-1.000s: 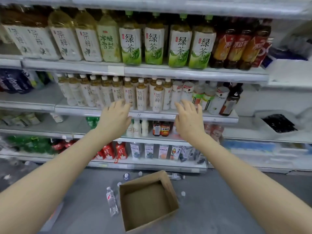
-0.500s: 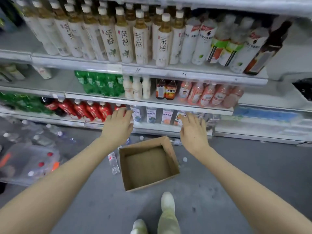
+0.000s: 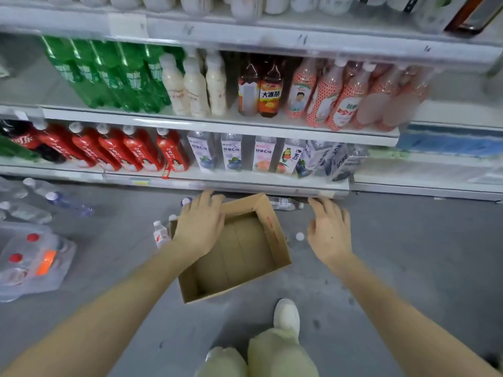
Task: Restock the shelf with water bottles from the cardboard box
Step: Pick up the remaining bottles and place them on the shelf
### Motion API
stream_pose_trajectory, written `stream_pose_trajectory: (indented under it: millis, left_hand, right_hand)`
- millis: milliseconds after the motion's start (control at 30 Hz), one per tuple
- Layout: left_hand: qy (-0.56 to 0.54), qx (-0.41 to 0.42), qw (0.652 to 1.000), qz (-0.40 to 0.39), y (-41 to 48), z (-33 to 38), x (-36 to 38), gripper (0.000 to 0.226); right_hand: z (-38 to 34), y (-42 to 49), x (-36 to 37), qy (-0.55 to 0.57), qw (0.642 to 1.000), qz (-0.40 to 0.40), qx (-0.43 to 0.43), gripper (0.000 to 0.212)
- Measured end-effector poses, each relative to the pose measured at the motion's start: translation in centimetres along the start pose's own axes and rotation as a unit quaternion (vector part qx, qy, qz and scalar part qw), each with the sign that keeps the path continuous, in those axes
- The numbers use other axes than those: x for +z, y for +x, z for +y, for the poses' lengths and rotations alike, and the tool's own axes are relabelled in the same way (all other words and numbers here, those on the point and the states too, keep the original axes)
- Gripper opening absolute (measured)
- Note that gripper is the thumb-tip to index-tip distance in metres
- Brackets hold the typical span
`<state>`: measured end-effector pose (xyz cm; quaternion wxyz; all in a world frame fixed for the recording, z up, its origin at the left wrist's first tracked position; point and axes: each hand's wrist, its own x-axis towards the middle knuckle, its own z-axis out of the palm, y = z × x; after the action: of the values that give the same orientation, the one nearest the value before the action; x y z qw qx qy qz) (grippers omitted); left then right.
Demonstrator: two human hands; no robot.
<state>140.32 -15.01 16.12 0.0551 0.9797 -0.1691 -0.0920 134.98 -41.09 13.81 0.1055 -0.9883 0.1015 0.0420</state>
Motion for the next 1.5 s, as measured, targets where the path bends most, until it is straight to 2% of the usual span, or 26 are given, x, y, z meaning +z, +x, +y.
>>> stream_pose_trajectory:
  millis: [167,367,533,767,1000,1133,1333,1500]
  left_hand:
    - [0.010,0.025,1.000,-0.006,4.1,2.7,10.1,0.043]
    - [0.012,0.040,0.999,-0.007,8.4,4.7,20.9,0.037]
    - [0.015,0.071,0.997,-0.007,11.2,5.5,27.9,0.045]
    - [0.019,0.094,0.995,0.001,14.1,5.7,34.8,0.042]
    - [0.020,0.120,0.992,0.026,16.2,6.1,36.7,0.041]
    - [0.015,0.138,0.990,0.032,16.1,6.5,36.5,0.041]
    - [0.005,0.143,0.989,0.034,16.9,7.7,36.4,0.045]
    - [-0.008,0.150,0.988,0.025,17.0,9.7,36.2,0.044]
  right_hand:
    - [5.9,1.4,8.8,-0.009,0.998,-0.043,0.045,0.056]
    - [11.3,2.7,20.1,0.001,0.995,-0.047,0.087,0.045]
    - [13.5,4.1,28.5,0.024,0.993,-0.047,0.110,0.045]
    - [15.8,6.6,36.6,0.053,0.993,-0.023,0.106,0.046]
    - [15.3,8.7,41.0,0.109,0.984,-0.041,0.136,0.049]
    - [15.3,8.7,41.1,0.131,0.978,-0.029,0.163,0.028]
    - [16.3,8.8,39.8,0.177,0.970,-0.001,0.167,0.017]
    - [18.3,7.8,37.9,0.285,0.939,0.033,0.192,0.024]
